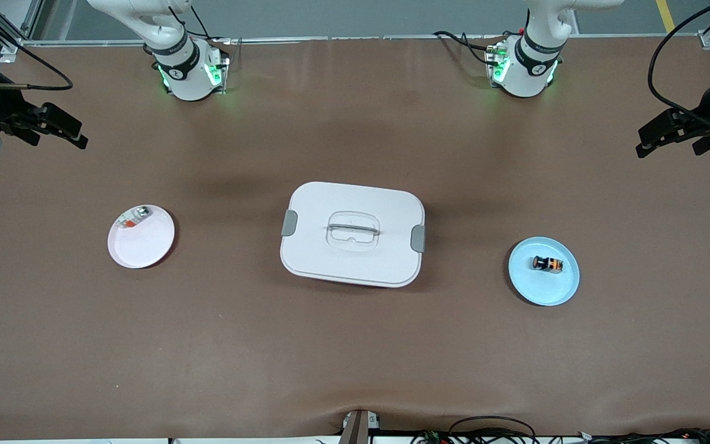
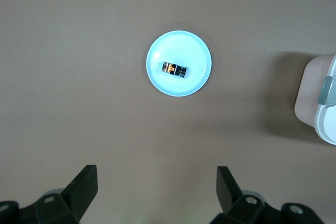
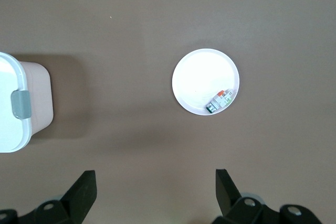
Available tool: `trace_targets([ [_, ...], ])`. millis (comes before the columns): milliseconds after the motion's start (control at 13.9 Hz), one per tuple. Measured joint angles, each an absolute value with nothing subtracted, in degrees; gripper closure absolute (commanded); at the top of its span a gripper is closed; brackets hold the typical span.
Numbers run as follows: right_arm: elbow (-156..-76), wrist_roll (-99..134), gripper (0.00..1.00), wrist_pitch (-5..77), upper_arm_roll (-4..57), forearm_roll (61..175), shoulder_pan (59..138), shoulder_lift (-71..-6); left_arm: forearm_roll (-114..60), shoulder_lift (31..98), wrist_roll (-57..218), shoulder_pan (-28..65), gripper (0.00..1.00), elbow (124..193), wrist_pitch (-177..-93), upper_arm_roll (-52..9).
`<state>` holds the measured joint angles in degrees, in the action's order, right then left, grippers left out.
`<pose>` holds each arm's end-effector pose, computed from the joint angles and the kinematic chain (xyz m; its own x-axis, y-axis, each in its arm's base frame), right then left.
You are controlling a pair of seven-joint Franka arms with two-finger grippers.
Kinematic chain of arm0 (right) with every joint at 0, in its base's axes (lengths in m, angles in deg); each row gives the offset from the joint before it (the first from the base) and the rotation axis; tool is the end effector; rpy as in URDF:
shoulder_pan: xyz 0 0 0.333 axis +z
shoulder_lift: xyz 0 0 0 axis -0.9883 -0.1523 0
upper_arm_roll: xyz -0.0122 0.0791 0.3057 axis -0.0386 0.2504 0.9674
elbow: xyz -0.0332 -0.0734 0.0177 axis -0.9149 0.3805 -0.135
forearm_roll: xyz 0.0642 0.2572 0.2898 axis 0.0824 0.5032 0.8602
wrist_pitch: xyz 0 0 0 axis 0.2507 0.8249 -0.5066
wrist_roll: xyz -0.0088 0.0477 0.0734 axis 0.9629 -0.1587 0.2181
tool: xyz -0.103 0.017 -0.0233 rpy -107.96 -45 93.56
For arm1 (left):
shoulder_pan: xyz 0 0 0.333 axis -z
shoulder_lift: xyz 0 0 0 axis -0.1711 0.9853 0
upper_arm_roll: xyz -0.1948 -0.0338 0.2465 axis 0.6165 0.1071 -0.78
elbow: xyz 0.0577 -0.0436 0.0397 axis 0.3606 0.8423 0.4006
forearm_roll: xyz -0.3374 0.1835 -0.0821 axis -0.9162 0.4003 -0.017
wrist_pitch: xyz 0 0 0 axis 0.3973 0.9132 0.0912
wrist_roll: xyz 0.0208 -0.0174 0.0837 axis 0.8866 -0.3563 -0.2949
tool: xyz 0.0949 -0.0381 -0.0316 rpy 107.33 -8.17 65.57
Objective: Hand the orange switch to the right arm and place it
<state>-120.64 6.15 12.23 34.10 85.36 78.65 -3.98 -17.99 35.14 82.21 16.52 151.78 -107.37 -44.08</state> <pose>0.4957 0.0031 0.6145 0.9922 -0.1211 -0.0288 -0.1228 -0.9904 -0.0637 0.5331 -0.0202 0.6379 0.9992 0.0404 0.0071 0.0404 -0.9992 -0.0016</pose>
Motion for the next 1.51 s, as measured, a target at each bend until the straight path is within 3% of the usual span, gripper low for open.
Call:
trace_targets([
  [1152,-121.37,6.15,0.0,12.21,34.18,85.35,78.75,-1.96,-19.91,35.25,82.95,16.5,0.0,151.78,-107.36,-44.31],
  [1512,-121.45,6.15,0.0,12.21,34.18,85.35,78.76,-1.96,-19.91,38.15,84.14,16.45,0.0,152.33,-107.21,-44.34],
])
